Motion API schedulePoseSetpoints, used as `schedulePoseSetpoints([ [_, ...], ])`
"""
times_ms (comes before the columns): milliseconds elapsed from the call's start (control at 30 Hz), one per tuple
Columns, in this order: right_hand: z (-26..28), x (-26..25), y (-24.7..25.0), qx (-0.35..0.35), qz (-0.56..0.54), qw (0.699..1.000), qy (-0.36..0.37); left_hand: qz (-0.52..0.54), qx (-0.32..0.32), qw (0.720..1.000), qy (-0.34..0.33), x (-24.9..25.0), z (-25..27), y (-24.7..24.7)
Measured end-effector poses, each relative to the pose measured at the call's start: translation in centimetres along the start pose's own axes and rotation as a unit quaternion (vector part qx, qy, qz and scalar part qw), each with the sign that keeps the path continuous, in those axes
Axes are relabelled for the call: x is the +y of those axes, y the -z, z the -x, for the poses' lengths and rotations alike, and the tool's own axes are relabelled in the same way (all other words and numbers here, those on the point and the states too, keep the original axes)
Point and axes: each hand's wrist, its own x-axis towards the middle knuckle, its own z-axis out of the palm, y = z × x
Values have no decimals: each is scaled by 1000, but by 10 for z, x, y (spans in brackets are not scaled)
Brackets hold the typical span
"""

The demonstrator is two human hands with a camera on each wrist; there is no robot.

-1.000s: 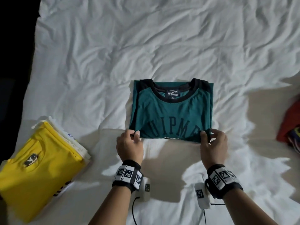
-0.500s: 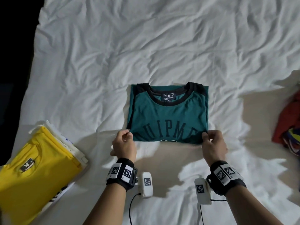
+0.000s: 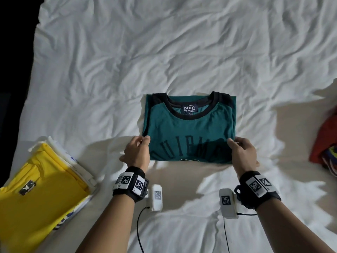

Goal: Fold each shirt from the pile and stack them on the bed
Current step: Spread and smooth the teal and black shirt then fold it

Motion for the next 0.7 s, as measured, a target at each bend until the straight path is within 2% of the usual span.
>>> schedulePoseSetpoints([
  [100, -9, -22, 3, -22, 0, 1000, 22, -40, -23, 998, -29, 19, -12, 2],
  [267, -36, -41, -11, -34, 89, 994, 52, -71, -8, 990, -124, 36, -38, -10],
  [400, -41, -41, -16, 10, 121, 991, 52, -86, 26, 989, -120, 30, -45, -13],
  [467, -34, -39, -19, 46, 158, 981, 102, -131, 48, 982, -130, 28, -38, -18],
  [533, -17, -37, -27, 57, 208, 949, 228, -197, 79, 954, -212, 27, -21, -27],
  [567, -7, -34, -33, 30, 252, 917, 307, -232, 66, 932, -271, 26, -10, -32],
  [633, 7, -21, -49, -58, 354, 827, 433, -310, -3, 875, -371, 16, 5, -48],
  [667, 9, -11, -54, -92, 396, 786, 466, -337, -31, 854, -394, 7, 6, -54],
  [700, 7, -3, -57, -110, 426, 761, 477, -354, -44, 845, -399, -2, 1, -56],
])
